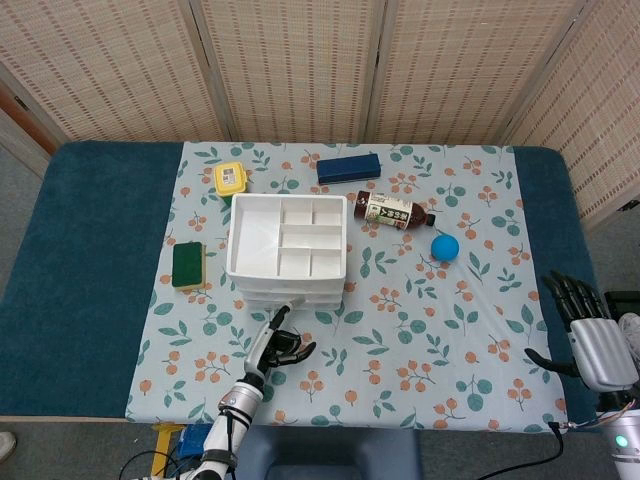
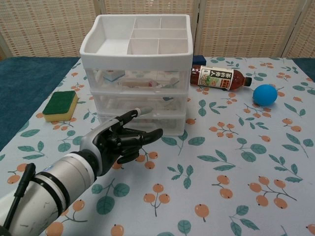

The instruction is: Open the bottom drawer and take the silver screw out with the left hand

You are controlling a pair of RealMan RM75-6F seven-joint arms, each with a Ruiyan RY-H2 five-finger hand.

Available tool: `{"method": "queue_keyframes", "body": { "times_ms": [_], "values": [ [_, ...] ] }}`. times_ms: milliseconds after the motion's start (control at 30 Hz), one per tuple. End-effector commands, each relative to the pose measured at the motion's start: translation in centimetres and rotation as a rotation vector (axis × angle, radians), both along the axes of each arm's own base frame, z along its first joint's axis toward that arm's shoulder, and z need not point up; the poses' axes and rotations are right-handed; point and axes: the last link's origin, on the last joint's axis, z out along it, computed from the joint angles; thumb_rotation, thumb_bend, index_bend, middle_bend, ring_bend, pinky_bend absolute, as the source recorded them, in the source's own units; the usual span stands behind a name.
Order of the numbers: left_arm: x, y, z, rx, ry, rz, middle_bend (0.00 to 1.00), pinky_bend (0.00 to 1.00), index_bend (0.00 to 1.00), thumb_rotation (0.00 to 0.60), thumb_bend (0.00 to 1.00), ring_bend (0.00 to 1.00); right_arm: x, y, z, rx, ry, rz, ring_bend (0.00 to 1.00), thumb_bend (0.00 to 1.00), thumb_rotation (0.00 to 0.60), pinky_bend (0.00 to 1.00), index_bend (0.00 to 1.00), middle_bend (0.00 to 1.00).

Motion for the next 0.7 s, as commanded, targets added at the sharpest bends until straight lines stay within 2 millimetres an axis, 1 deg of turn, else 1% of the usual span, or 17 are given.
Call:
{"method": "queue_keyframes", "body": {
  "times_ms": [33, 700],
  "values": [
    [0.2, 0.0, -0.2, -0.005, -0.027, 0.004, 0.96, 1.0, 0.14, 0.6, 0.27, 0.96, 0.0, 0.0, 0.0, -0.001, 0.0, -0.001, 0.0, 0.13, 0.6, 0.0, 0.0, 0.0],
    [0.4, 1.2, -0.7, -0.021, -0.086, 0.056, 0.96, 1.0, 0.14, 0.6, 0.26, 0.96, -0.3, 0.1, 0.0, 0.001, -0.002, -0.012, 0.0, 0.13, 0.6, 0.0, 0.0, 0.0]
  ]
}}
